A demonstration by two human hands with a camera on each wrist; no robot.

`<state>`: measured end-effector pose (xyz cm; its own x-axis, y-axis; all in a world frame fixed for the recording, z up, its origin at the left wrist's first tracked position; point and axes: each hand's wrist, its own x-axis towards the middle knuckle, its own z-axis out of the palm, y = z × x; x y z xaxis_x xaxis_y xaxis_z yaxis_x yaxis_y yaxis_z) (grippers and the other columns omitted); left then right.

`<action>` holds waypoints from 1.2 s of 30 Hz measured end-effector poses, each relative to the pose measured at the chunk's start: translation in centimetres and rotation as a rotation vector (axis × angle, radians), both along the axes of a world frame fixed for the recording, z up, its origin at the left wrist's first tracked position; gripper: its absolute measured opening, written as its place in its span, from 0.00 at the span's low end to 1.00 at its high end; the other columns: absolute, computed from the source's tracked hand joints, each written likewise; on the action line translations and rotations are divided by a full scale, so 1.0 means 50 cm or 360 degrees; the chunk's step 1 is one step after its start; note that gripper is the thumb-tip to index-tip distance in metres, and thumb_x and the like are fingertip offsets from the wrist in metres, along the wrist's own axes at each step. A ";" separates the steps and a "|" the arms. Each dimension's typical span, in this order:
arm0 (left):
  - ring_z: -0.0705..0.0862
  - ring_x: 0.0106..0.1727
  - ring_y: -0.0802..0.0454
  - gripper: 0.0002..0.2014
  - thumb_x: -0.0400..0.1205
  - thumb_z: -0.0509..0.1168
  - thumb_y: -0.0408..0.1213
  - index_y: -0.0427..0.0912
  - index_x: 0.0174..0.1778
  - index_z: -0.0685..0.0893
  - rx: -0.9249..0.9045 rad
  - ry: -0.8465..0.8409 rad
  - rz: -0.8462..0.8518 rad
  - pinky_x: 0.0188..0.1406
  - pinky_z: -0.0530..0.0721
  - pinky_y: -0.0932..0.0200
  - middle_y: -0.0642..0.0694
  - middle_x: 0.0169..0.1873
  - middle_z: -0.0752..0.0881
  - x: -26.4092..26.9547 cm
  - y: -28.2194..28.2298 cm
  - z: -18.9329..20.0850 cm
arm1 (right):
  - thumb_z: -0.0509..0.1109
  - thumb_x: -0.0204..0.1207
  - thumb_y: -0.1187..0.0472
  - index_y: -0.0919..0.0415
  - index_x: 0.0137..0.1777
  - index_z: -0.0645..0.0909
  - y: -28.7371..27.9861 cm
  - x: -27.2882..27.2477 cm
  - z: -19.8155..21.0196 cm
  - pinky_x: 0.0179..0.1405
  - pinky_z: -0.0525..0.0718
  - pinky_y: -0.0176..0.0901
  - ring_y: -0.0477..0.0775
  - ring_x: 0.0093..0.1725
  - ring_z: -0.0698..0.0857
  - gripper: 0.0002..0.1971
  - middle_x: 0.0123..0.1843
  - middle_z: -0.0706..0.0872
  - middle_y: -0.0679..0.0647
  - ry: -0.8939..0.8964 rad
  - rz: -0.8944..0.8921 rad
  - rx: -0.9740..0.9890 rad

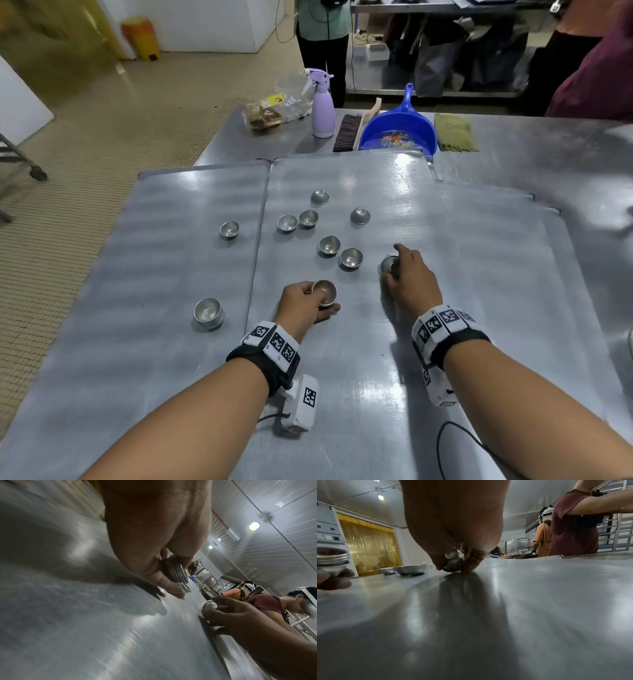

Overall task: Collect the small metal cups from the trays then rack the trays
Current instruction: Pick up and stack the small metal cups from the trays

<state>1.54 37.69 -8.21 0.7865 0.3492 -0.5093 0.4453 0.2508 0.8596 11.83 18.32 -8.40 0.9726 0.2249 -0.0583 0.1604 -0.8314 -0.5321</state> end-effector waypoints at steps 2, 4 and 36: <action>0.94 0.44 0.36 0.10 0.81 0.63 0.26 0.27 0.55 0.84 0.0000 -0.0003 -0.0010 0.58 0.90 0.38 0.26 0.51 0.89 0.002 -0.003 0.000 | 0.69 0.80 0.59 0.59 0.72 0.77 -0.002 -0.012 -0.001 0.53 0.81 0.52 0.67 0.56 0.84 0.20 0.70 0.75 0.60 -0.0041 -0.0017 0.0022; 0.94 0.43 0.36 0.10 0.81 0.63 0.26 0.27 0.54 0.85 0.0005 -0.0006 -0.0017 0.58 0.90 0.38 0.25 0.51 0.89 0.003 -0.005 0.000 | 0.69 0.79 0.58 0.60 0.60 0.83 -0.002 -0.023 -0.004 0.46 0.79 0.47 0.63 0.52 0.84 0.12 0.64 0.78 0.58 -0.0103 -0.0023 -0.0002; 0.84 0.30 0.44 0.12 0.84 0.62 0.36 0.36 0.36 0.82 -0.0465 0.0029 0.0330 0.36 0.84 0.53 0.40 0.26 0.85 0.027 0.001 0.043 | 0.77 0.69 0.37 0.46 0.72 0.78 0.140 -0.126 0.039 0.56 0.84 0.50 0.52 0.57 0.87 0.32 0.59 0.90 0.50 0.0096 0.0289 0.0409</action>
<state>2.89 37.76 -6.05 0.7042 0.3380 -0.6244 0.3738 0.5712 0.7307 5.54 25.32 -6.44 0.9118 0.4093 -0.0333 0.2556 -0.6290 -0.7342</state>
